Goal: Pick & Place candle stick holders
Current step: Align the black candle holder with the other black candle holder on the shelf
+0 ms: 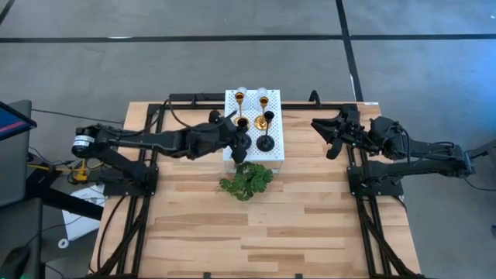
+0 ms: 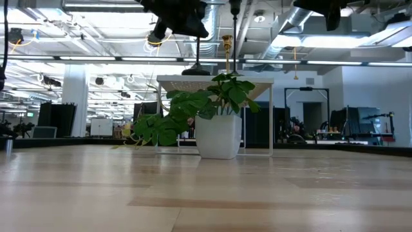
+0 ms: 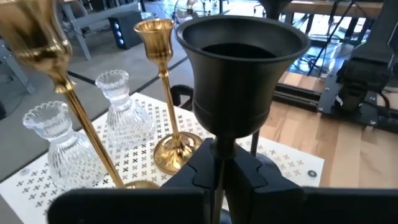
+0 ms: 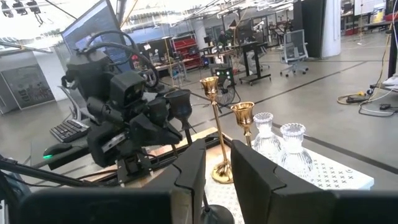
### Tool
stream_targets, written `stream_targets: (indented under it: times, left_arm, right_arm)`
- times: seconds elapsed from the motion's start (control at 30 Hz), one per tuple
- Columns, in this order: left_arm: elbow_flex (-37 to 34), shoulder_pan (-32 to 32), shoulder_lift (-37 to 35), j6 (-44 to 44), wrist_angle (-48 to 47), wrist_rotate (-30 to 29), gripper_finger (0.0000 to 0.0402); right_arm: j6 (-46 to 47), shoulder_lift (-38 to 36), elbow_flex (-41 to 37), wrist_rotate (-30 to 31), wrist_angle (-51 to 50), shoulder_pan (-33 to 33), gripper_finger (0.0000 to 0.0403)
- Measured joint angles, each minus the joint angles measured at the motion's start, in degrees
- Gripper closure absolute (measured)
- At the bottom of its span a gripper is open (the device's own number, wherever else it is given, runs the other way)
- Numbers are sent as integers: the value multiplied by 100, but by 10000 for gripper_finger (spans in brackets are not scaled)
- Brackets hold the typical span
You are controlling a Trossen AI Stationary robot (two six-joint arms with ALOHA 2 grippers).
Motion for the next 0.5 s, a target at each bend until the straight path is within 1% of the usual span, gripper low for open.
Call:
stream_targets:
  times: [0.17,0.5]
  left_arm:
    - [-5,33,80,-2,-5,81,390]
    - [0,29,280,-4,92,65,390]
  right_arm:
    - [0,-1,0,0,2,0,334]
    - [0,-2,0,1,-10,0,334]
